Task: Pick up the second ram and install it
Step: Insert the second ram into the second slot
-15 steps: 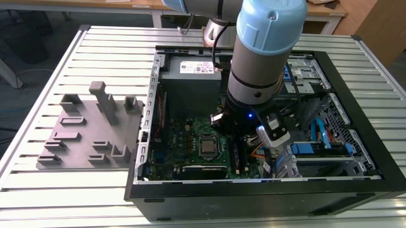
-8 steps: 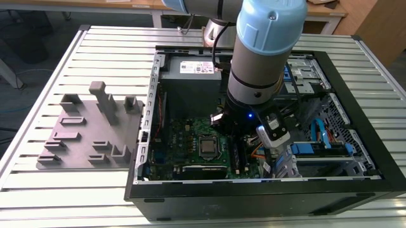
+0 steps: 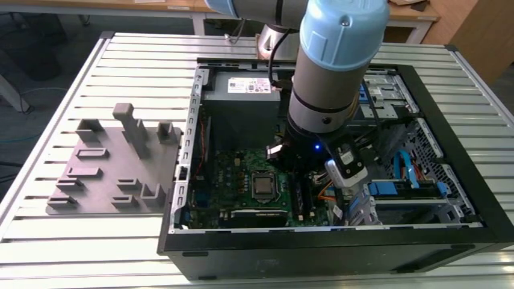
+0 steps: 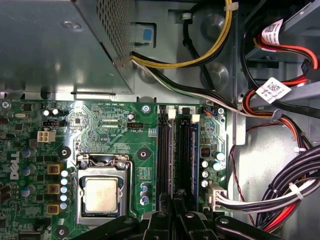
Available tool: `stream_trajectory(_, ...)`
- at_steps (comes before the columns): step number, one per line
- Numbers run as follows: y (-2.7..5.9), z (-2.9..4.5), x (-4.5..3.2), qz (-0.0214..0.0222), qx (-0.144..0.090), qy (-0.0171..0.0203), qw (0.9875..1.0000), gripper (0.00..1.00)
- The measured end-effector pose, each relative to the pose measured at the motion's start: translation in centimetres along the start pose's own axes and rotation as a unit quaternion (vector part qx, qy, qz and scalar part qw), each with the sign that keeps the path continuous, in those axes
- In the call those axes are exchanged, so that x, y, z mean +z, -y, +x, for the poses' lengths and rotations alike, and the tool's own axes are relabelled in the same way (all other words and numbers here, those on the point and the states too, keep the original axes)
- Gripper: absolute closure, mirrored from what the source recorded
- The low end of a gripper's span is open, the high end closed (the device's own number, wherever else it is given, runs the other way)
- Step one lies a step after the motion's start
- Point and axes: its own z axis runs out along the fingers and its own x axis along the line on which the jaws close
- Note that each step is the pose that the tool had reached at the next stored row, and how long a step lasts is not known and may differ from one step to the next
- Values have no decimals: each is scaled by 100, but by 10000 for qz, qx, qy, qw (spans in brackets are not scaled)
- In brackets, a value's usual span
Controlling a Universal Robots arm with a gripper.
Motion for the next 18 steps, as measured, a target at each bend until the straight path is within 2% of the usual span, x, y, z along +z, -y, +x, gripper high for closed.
stream_trajectory(18,3,6,73,7,0,0,10000,89)
